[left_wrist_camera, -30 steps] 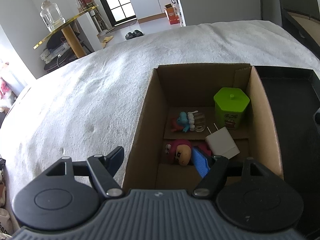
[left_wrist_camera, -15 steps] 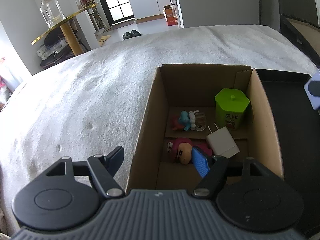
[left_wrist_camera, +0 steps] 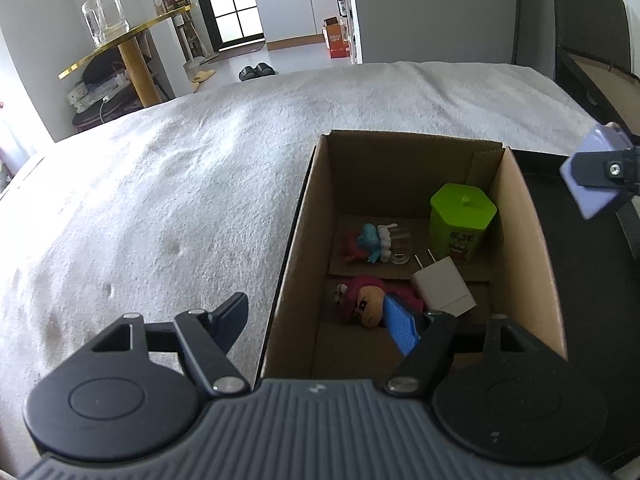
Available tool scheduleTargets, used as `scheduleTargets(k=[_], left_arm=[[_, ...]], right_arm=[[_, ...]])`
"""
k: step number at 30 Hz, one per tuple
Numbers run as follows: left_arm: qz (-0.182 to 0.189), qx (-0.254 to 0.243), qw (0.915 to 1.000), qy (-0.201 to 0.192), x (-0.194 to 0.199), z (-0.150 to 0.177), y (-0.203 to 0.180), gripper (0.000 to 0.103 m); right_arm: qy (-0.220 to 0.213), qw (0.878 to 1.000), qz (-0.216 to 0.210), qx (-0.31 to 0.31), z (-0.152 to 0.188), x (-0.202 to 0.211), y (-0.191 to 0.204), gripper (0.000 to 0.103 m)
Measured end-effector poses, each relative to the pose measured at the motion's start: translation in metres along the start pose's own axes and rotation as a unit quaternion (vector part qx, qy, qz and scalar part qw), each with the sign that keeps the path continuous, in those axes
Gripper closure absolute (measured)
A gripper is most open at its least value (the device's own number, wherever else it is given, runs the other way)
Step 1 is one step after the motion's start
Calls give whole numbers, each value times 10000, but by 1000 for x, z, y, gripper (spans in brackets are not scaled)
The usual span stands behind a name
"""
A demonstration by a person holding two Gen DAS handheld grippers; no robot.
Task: Organize rigid objects
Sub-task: 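Carry the lavender block into the box and open the right tool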
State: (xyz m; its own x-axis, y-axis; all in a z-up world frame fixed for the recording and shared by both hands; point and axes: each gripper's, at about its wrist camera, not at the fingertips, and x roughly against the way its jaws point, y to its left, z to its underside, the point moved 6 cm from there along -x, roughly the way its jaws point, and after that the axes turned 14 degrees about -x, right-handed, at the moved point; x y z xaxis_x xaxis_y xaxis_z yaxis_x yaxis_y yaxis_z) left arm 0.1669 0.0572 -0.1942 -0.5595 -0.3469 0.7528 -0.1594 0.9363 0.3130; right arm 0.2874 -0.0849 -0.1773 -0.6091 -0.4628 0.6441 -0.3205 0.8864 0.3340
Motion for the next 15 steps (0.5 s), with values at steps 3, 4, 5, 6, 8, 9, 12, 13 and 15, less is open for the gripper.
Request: scheduleTargets(k=[3, 4, 5, 6, 8, 9, 12, 13, 15], left_arm=[[20, 40, 10000, -60, 1, 2, 3, 30], [29, 53, 9999, -92, 2, 2, 4, 30], [34, 64, 9999, -117, 2, 3, 5, 31], [43, 79, 9998, -150, 3, 4, 6, 31], [114, 99, 9997, -178, 2, 6, 8, 34], [151, 117, 9996, -190, 2, 6, 9, 34], [232, 147, 9992, -276, 3, 7, 11, 37], [265, 156, 9991, -290, 2, 8, 12, 40], [328, 192, 9988, -297, 2, 10, 13, 46]], right_arm=[[81, 9998, -153, 13, 3, -3, 11, 59], [110, 9997, -216, 8, 4, -5, 15, 59], [138, 9996, -258, 7, 6, -6, 19, 59], [162, 9995, -283, 11, 7, -7, 22, 59], [215, 9992, -337, 35, 9, -10, 29, 59], [252, 9990, -370, 37, 11, -11, 32, 59], [356, 9984, -442, 49, 15, -16, 42, 59], [406, 9981, -463, 48, 17, -17, 45, 59], [505, 9975, -488, 34, 21, -21, 52, 59]])
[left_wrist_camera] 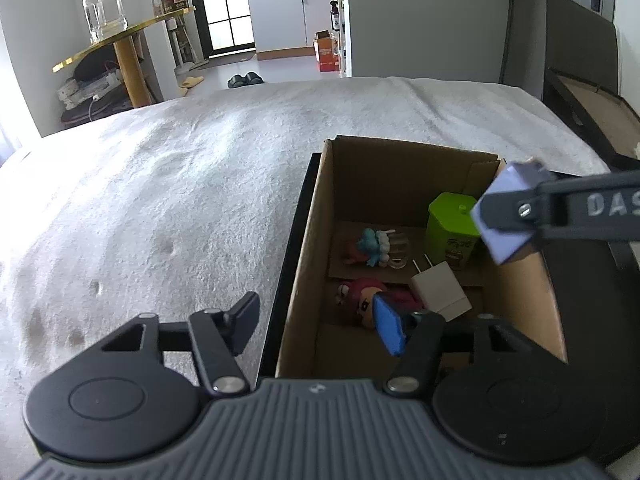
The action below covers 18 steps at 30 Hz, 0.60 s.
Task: Organize rigid objects
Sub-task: 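Carry the lavender block into the box and open the right tool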
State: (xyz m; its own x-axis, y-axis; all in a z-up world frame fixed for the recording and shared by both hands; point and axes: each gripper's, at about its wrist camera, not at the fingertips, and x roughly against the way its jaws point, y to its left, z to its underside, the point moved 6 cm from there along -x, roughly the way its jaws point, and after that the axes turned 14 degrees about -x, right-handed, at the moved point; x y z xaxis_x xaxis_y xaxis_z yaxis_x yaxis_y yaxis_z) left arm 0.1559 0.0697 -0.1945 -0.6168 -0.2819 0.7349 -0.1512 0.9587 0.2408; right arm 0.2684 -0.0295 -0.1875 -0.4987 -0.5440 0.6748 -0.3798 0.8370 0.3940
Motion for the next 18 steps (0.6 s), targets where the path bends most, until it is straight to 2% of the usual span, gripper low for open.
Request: scheduleTargets(k=[5, 8, 13, 18], left_arm=[[184, 96, 9998, 61, -2, 7, 5, 72], [280, 132, 9995, 35, -2, 10, 7, 80], [339, 197, 9992, -5, -2, 13, 13, 88], [429, 303, 9986, 0, -4, 16, 17, 89]], right_arm=[[253, 9997, 15, -25, 9, -14, 10, 59], [409, 9991, 73, -106, 13, -22, 13, 59], [604, 9981, 150, -20, 25, -31, 22, 59], [863, 9959, 281, 44, 35, -39, 28, 58]])
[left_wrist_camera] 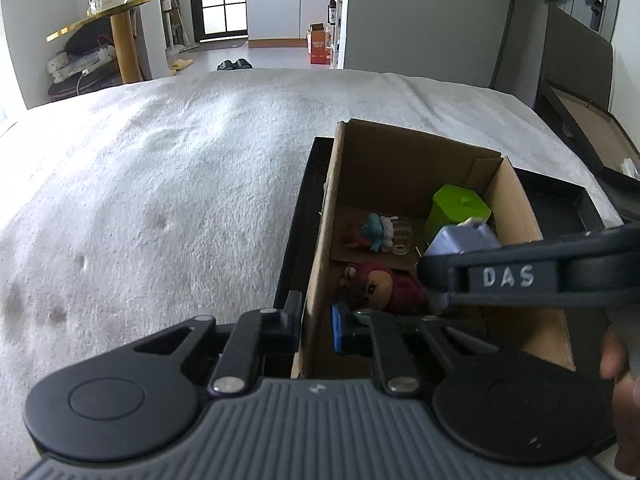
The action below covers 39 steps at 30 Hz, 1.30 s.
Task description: Organize rigid objects
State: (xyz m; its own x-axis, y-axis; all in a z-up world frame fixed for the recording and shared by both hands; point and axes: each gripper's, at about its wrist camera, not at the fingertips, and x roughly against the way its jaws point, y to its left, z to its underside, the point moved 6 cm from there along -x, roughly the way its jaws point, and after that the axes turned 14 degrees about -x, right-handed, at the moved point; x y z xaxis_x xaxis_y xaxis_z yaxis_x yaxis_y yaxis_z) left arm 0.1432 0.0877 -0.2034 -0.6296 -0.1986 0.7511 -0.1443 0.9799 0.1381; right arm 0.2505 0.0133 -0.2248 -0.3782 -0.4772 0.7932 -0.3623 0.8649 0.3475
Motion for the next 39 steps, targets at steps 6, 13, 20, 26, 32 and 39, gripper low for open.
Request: scheduleTargets(k=[6, 13, 20, 26, 32, 39], left_arm=[[32, 92, 10000, 3, 0, 1, 5, 89], [39, 113, 9999, 16, 0, 2, 5, 89], [20, 97, 9999, 34, 0, 1, 4, 89], [-65, 115, 9999, 98, -1, 0, 3, 89], [-144, 97, 9997, 153, 1, -3, 1, 88], [-248, -11, 9993, 275, 10, -6, -2, 84]], right_arm=[[50, 9998, 123, 130, 5, -6, 7, 58], [-24, 9992, 219, 344, 3, -7, 15, 59], [-1, 9992, 159, 359, 3, -9, 17, 59], [6, 9998, -128, -130, -5, -4, 3, 58], [-169, 9992, -265, -265, -12, 7, 0, 58], [-323, 9985, -334, -294, -17, 30, -8, 58]])
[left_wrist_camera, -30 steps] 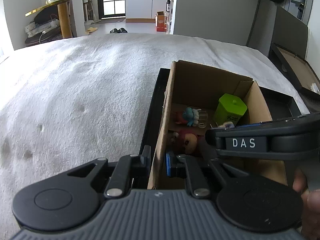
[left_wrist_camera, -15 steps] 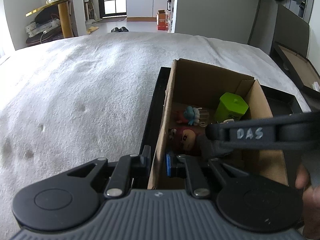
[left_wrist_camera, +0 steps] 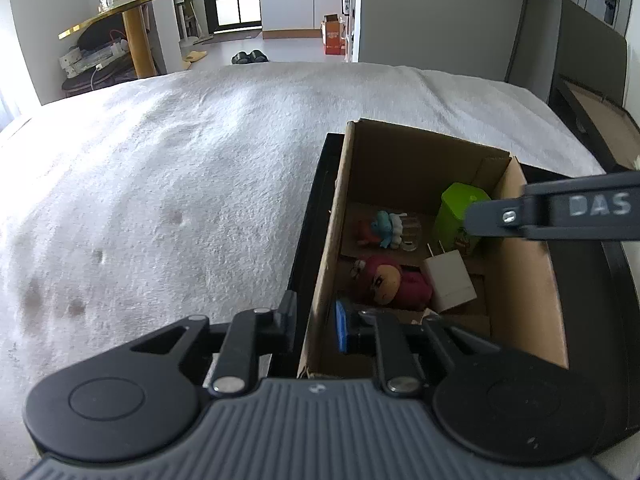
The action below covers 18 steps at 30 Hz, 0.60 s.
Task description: Organize rigid objects
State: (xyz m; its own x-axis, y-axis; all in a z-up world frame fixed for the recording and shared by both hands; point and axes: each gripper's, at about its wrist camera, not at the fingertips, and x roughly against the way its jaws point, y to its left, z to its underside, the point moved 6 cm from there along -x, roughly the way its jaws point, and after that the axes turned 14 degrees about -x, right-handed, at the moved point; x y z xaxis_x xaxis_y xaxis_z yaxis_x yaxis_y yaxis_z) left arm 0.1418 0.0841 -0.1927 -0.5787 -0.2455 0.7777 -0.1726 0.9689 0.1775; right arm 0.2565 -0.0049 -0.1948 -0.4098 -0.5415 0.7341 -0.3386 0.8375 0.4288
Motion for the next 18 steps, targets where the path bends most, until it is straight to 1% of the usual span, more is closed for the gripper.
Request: scheduleTargets(k=[1, 2, 3, 4, 5, 6, 7, 8, 9, 11, 12, 14, 16, 18], left_arm=[[-2, -11, 10000, 29, 2, -1, 0, 83], [2, -12, 10000, 56, 3, -2, 0, 79], [13, -4, 10000, 76, 6, -3, 1, 73], [26, 18, 10000, 76, 10, -4, 2, 69], [42, 13, 10000, 65, 13, -6, 2, 62], [57, -54, 10000, 41, 17, -8, 3, 59], [21, -120, 9999, 22, 19, -11, 3, 53], [-46, -172, 9998, 7, 22, -13, 4, 51], [-97, -213, 9997, -12, 27, -17, 4, 51], [-31, -298, 9995, -74, 35, -24, 2, 47], [15, -355, 9993, -111, 39, -27, 1, 44], [27, -455, 9988, -171, 48, -32, -1, 35], [74, -562, 9981, -225, 58, -35, -5, 31], [133, -649, 9975, -231, 65, -38, -8, 29]], right_arm=[[-17, 10000, -10, -16, -1, 4, -1, 58], [-24, 10000, -17, -38, -2, 8, -3, 58], [-27, 10000, -26, -61, -2, 12, -5, 58], [-31, 9999, -35, -89, -3, 17, -7, 58], [-37, 9999, -37, -117, -4, 21, -10, 58], [-25, 9999, -45, -140, -5, 25, -13, 57], [8, 9998, -59, -166, -5, 30, -16, 57], [25, 9998, -70, -184, -6, 33, -18, 57], [30, 9998, -77, -205, -6, 37, -21, 57], [8, 9997, -67, -240, -7, 46, -27, 56], [-13, 9997, -44, -257, -8, 50, -29, 54], [-64, 9995, -38, -313, -9, 60, -35, 49], [-151, 9992, -35, -359, -11, 70, -39, 45], [-258, 9989, -2, -391, -13, 81, -44, 38]])
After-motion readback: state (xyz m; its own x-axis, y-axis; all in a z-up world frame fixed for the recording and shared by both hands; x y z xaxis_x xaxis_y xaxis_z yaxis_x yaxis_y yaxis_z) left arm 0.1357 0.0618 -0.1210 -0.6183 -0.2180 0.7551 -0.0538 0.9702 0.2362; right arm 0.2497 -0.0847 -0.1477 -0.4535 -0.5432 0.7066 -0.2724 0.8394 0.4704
